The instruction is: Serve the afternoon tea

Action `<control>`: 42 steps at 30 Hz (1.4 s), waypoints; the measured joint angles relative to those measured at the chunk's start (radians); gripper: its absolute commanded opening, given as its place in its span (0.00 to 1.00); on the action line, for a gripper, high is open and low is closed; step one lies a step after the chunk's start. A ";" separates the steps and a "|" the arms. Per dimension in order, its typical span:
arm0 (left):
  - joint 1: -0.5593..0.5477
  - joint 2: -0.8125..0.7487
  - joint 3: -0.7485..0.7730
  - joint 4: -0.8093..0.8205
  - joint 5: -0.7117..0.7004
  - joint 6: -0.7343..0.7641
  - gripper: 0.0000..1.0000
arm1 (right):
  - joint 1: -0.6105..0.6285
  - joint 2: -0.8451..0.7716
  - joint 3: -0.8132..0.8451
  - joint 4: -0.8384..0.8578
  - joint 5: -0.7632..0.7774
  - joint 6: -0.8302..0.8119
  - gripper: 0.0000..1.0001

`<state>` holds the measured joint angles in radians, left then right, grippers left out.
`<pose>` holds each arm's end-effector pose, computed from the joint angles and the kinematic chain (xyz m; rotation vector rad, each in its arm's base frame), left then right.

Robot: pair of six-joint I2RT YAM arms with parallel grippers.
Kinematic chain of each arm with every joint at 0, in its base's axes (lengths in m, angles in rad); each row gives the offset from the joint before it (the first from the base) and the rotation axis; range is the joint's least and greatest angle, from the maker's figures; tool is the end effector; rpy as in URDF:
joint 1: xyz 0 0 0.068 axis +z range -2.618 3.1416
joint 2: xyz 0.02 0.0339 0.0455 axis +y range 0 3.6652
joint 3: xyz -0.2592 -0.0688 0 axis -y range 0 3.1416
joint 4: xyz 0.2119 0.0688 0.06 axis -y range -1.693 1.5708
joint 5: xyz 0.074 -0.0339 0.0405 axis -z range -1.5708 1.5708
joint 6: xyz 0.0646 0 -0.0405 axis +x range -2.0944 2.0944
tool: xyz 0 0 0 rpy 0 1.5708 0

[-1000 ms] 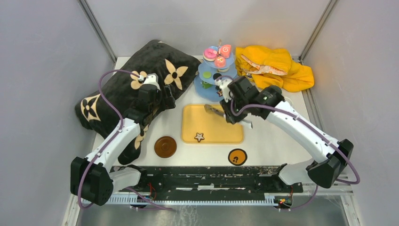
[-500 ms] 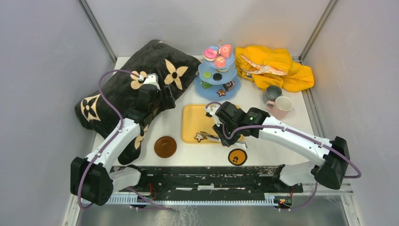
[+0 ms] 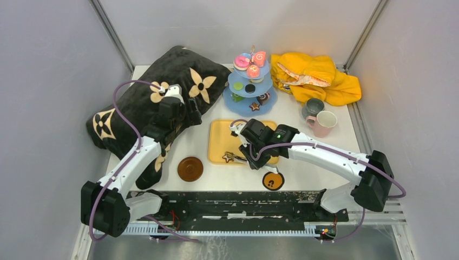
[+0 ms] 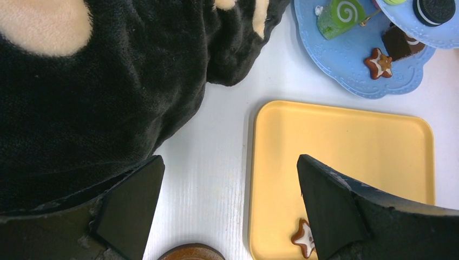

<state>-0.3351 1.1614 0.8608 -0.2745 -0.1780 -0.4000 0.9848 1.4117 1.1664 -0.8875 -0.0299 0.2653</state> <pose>0.2422 -0.0722 0.2710 -0.1734 2.1382 -0.2400 0.1410 0.2159 0.2507 -0.9862 2.5958 0.3953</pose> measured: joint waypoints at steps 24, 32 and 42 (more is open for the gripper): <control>0.000 -0.006 0.000 0.000 0.000 0.000 1.00 | 0.008 0.029 0.027 0.021 0.232 0.032 0.35; 0.000 -0.006 0.000 0.000 0.000 -0.001 1.00 | 0.008 -0.034 -0.079 0.024 0.198 -0.040 0.45; 0.000 -0.006 0.000 0.000 0.000 -0.007 1.00 | 0.008 -0.018 -0.101 0.079 0.191 -0.066 0.47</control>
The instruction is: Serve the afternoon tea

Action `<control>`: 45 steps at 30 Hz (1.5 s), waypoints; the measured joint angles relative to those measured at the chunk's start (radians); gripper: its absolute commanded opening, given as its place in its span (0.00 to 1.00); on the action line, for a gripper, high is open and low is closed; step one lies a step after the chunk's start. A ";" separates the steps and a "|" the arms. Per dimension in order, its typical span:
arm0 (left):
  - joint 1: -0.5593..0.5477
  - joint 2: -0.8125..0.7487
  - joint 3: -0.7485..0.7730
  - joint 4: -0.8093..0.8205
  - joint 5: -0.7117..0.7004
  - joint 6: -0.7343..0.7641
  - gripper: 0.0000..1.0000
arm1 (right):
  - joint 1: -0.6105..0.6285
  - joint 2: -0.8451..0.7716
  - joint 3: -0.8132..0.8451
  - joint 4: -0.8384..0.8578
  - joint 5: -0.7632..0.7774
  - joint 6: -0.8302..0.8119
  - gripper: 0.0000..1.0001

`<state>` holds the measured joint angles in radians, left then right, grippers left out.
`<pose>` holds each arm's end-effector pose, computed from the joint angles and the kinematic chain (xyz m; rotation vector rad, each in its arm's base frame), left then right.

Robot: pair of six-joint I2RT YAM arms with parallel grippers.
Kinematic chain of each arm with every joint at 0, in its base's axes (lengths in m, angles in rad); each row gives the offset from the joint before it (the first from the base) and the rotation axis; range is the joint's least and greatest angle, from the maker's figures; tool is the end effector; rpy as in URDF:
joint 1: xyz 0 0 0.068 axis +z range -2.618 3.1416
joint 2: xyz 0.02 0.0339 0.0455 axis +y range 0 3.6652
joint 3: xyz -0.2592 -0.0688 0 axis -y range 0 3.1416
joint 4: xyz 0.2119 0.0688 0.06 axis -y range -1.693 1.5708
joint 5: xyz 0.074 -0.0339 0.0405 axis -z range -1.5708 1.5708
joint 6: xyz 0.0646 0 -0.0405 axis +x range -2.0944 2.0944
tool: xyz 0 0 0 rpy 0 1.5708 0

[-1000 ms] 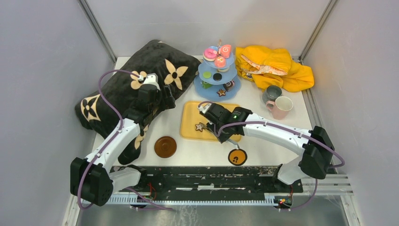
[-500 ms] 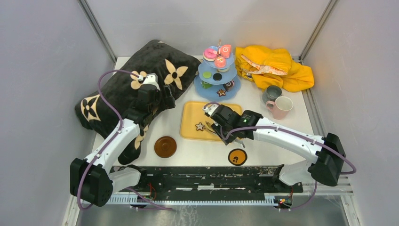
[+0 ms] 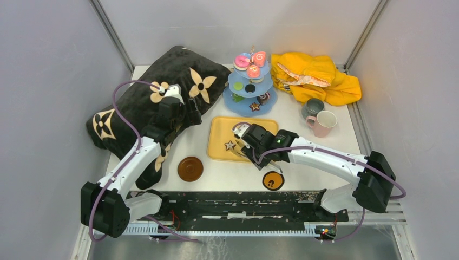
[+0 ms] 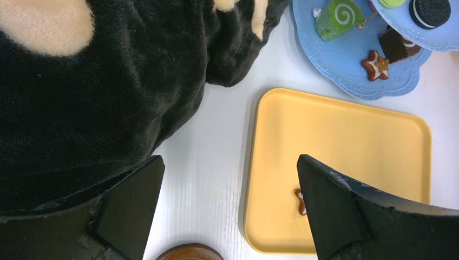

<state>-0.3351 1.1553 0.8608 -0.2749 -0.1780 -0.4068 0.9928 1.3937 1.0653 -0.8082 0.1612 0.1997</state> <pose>0.2412 -0.0719 0.2724 -0.1809 2.1324 -0.2462 0.1465 0.2056 0.2321 -0.9946 2.4993 0.1534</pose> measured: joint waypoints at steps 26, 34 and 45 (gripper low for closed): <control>0.000 -0.017 0.000 -0.002 -0.003 -0.001 1.00 | -0.008 0.043 0.025 0.005 0.080 -0.017 0.29; 0.000 -0.017 0.000 -0.001 -0.003 -0.001 1.00 | -0.144 -0.085 0.063 -0.048 0.033 -0.010 0.26; 0.000 -0.001 0.000 0.000 -0.003 -0.001 1.00 | -0.333 -0.158 0.198 -0.151 -0.061 -0.023 0.27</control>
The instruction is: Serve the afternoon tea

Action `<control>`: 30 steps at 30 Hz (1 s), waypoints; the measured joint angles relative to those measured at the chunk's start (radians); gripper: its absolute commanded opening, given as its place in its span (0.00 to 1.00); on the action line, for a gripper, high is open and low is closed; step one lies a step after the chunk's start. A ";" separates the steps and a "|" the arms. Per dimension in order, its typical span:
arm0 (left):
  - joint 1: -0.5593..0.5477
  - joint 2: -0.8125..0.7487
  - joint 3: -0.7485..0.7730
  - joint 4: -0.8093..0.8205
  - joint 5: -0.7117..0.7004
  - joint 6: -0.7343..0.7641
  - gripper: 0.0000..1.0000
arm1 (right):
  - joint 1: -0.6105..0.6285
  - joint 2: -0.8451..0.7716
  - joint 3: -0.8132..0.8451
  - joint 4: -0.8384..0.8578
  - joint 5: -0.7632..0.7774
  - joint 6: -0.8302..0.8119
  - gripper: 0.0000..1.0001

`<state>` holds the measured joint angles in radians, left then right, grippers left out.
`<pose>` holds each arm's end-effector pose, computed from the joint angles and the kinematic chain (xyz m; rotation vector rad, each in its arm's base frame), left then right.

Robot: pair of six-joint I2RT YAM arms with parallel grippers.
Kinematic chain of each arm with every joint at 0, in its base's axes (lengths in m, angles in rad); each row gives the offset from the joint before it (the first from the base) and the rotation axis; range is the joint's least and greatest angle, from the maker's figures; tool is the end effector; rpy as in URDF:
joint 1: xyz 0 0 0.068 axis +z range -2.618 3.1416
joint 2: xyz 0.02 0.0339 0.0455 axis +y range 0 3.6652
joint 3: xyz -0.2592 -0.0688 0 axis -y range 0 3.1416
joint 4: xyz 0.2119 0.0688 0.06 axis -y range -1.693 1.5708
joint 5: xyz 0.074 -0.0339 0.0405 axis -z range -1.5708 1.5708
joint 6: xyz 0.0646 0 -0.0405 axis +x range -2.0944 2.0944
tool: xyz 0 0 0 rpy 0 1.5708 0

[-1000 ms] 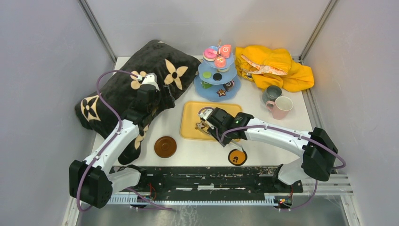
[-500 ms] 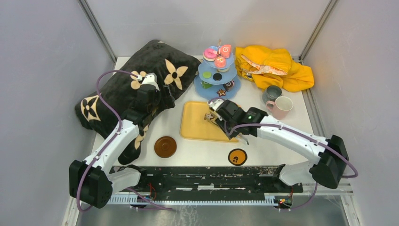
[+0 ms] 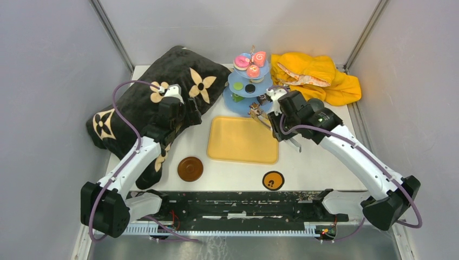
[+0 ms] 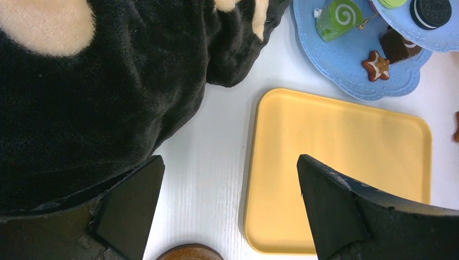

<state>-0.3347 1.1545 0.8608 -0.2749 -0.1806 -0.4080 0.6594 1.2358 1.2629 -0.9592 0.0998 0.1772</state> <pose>0.2412 -0.0716 0.2726 -0.1841 2.1309 -0.2443 0.1837 0.1342 0.3130 -0.5590 2.4472 0.2226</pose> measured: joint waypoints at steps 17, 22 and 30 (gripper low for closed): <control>0.000 0.024 0.010 0.000 0.000 -0.008 1.00 | -0.171 0.155 0.211 -0.043 0.018 0.002 0.27; 0.000 0.024 0.016 0.000 0.000 -0.007 1.00 | -0.187 0.227 0.271 -0.037 0.021 0.005 0.27; 0.000 0.024 0.016 0.000 -0.001 -0.007 1.00 | -0.219 0.331 0.375 -0.015 0.022 0.005 0.26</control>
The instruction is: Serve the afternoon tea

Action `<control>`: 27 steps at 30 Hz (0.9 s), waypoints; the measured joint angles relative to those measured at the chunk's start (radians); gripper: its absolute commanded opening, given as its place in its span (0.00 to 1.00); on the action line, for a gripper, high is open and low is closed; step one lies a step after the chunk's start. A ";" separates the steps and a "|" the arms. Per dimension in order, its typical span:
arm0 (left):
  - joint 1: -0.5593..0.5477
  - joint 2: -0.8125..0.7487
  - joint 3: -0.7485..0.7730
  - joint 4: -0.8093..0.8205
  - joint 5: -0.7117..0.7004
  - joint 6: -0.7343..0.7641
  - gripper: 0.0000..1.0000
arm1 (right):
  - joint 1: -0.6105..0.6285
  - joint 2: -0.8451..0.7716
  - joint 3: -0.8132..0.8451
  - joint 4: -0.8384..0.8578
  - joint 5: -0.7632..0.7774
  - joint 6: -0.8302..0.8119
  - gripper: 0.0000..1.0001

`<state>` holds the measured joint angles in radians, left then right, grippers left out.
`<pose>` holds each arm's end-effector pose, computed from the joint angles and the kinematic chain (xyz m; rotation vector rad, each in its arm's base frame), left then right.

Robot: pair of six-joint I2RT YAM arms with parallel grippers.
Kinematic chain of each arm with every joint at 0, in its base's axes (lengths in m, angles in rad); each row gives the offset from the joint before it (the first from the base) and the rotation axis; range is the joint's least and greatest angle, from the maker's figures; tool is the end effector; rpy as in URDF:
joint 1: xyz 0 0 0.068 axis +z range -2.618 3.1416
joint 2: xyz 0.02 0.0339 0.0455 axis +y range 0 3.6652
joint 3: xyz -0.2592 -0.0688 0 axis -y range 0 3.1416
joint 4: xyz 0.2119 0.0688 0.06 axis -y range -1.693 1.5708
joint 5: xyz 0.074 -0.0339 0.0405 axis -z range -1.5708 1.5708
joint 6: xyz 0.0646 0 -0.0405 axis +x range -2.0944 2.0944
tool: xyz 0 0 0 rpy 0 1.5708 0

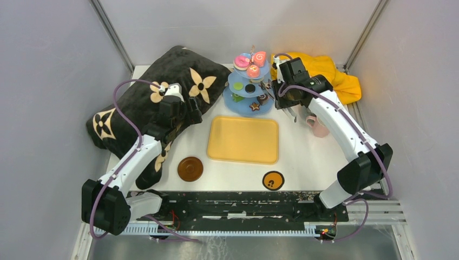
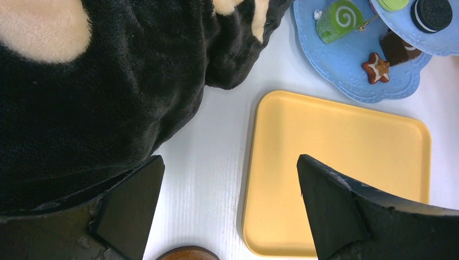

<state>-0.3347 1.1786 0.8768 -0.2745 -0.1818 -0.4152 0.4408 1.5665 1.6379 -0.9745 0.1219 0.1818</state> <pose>0.2460 -0.0732 0.2724 -0.1922 2.1377 -0.2443 0.2851 0.1258 0.3392 -0.2669 2.4538 0.1188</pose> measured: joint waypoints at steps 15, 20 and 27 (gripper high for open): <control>0.000 -0.003 0.000 -0.009 0.000 0.000 1.00 | -0.017 0.075 0.017 0.065 -0.007 0.008 0.38; 0.000 -0.013 0.000 -0.011 0.000 0.000 1.00 | -0.017 0.112 0.034 0.090 -0.016 0.016 0.46; 0.000 -0.024 0.000 -0.016 -0.001 0.000 1.00 | -0.017 0.129 0.035 0.092 -0.028 0.024 0.51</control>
<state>-0.3347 1.1545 0.8768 -0.2901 -0.1825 -0.4152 0.4240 1.6958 1.6733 -0.8825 0.0937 0.2062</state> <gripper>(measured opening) 0.997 0.511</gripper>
